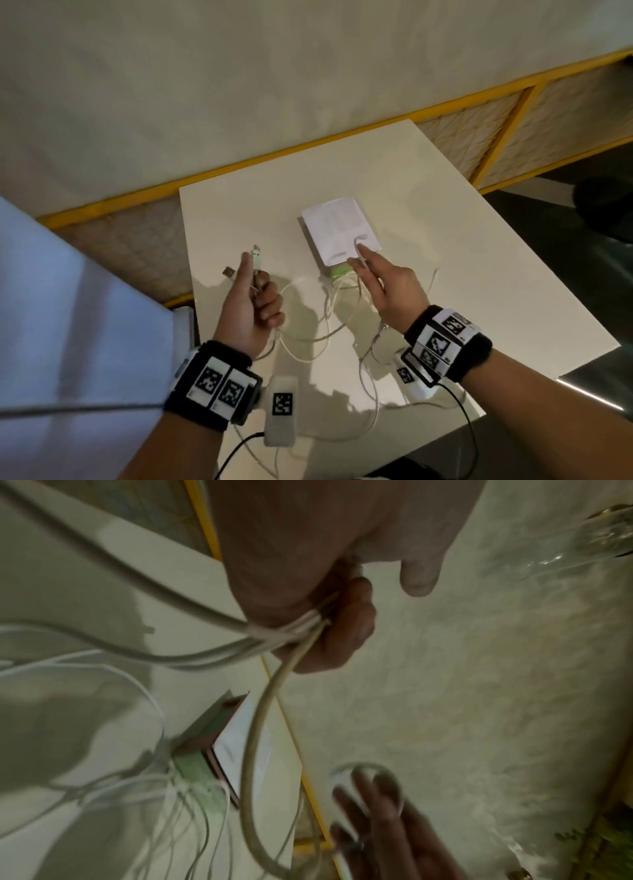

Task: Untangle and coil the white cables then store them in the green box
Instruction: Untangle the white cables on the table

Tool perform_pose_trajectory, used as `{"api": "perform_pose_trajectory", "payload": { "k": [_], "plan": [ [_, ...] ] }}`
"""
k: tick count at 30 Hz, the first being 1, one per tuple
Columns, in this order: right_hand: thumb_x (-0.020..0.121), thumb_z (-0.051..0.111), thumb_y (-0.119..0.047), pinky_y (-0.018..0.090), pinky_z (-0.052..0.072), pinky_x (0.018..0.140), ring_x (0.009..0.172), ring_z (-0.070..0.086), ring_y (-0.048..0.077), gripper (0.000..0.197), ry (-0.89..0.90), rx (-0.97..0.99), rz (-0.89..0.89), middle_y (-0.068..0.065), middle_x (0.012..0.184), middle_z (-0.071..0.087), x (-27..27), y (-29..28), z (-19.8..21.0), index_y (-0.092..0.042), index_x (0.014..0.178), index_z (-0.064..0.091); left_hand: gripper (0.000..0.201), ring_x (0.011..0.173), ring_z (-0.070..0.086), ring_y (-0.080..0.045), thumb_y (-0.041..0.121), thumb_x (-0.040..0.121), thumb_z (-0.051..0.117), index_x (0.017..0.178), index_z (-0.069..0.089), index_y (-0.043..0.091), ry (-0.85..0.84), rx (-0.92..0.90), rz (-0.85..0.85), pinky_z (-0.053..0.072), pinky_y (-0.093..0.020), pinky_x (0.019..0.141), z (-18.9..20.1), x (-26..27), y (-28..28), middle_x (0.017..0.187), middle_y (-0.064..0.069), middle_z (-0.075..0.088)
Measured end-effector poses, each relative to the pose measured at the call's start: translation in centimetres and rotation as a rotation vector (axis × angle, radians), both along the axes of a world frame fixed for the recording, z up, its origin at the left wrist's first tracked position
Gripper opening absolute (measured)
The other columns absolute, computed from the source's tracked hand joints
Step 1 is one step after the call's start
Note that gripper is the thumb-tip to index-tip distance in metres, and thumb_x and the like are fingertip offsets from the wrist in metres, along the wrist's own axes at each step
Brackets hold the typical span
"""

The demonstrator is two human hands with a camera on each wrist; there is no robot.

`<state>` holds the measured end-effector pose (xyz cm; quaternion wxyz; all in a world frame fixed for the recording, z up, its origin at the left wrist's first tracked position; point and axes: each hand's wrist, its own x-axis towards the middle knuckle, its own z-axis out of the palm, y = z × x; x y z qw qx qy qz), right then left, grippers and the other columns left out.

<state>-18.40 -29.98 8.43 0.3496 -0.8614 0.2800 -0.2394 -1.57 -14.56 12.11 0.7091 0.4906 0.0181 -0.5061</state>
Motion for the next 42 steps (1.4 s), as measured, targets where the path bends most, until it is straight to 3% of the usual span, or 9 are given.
{"api": "perform_pose_trajectory", "payload": {
  "k": [4,7,10,14,19,23,27,32,42],
  "plan": [
    [0.093,0.037,-0.041,0.029,0.051,0.088,0.101,0.066,0.018,0.043,-0.006,-0.047,0.219,0.003,0.119,0.068,1.9,3.7,1.9,-0.024,0.131,0.051,0.047,0.032,0.024,-0.006,0.067,0.071,0.051,0.069,0.049,0.020,0.005,0.016,-0.112,0.017,-0.018,0.038,-0.3,-1.5,-0.3,0.043,0.008,0.026],
    [0.095,0.034,-0.042,0.037,0.055,0.064,0.073,0.067,0.031,0.037,0.001,-0.186,0.318,0.012,0.087,0.073,3.1,5.5,2.0,-0.032,0.130,0.044,0.046,0.036,0.027,-0.006,0.067,0.068,0.062,0.074,0.053,0.022,-0.050,0.028,-0.105,0.020,-0.017,0.036,-0.2,-2.0,-0.4,0.047,0.008,0.031],
    [0.091,0.046,-0.018,0.035,0.051,0.046,0.051,0.059,0.030,0.032,-0.048,-0.342,0.358,0.010,0.071,0.070,3.5,6.0,2.0,-0.020,0.121,0.056,0.035,0.037,0.031,-0.006,0.052,0.069,0.069,0.071,0.056,0.019,-0.124,0.115,-0.073,0.022,-0.016,0.035,-0.3,-1.6,-0.2,0.048,0.006,0.038],
    [0.083,0.060,-0.005,0.022,0.043,0.045,0.047,0.056,0.024,0.029,-0.092,-0.434,0.399,0.003,0.071,0.069,3.1,6.5,1.5,-0.013,0.111,0.065,0.027,0.036,0.034,-0.007,0.021,0.093,0.059,0.069,0.056,0.011,-0.221,0.181,-0.077,0.027,-0.018,0.035,-0.4,-1.4,0.1,0.049,0.002,0.041],
    [0.093,0.052,-0.025,0.028,0.047,0.067,0.076,0.066,0.028,0.023,0.144,-0.040,0.243,0.009,0.087,0.072,1.7,5.4,0.0,-0.013,0.110,0.061,0.039,0.051,0.052,-0.008,0.029,0.101,0.044,0.065,0.048,0.014,-0.165,0.053,0.074,0.048,-0.025,0.051,-0.1,-0.6,0.2,0.047,0.005,0.049],
    [0.093,0.054,-0.025,0.030,0.044,0.062,0.061,0.059,0.016,0.018,0.276,0.082,0.066,0.006,0.069,0.065,-0.5,2.3,-2.0,-0.010,0.098,0.063,0.041,0.079,0.063,-0.012,0.037,0.101,0.041,0.065,0.044,0.019,-0.121,-0.035,0.232,0.051,-0.036,0.075,1.3,1.2,0.3,0.054,0.008,0.056],
    [0.089,0.060,-0.023,0.026,0.038,0.057,0.051,0.048,0.007,0.013,0.317,0.160,-0.064,-0.005,0.056,0.052,-2.9,-0.1,-3.6,-0.012,0.093,0.066,0.041,0.066,0.070,-0.011,0.038,0.102,0.041,0.066,0.047,0.019,-0.153,-0.096,0.328,0.055,-0.038,0.077,3.2,2.4,-0.3,0.057,0.007,0.054],
    [0.090,0.055,-0.023,0.030,0.042,0.075,0.085,0.055,0.024,0.019,0.617,0.090,-0.022,0.006,0.094,0.060,-4.9,-1.4,-5.3,-0.011,0.104,0.062,0.041,0.051,0.062,-0.012,0.037,0.102,0.042,0.066,0.046,0.019,-0.156,-0.140,0.435,0.060,-0.037,0.069,4.3,3.1,-0.6,0.055,0.005,0.049],
    [0.083,0.067,-0.033,0.024,0.036,0.058,0.066,0.048,0.016,0.017,0.628,0.296,-0.103,-0.003,0.064,0.053,-7.2,-1.7,-6.3,-0.020,0.074,0.059,0.049,0.051,0.060,-0.013,0.043,0.102,0.038,0.059,0.045,0.020,-0.027,-0.157,0.535,0.057,-0.041,0.073,1.8,6.0,-0.1,0.044,0.006,0.044]
  ]
}}
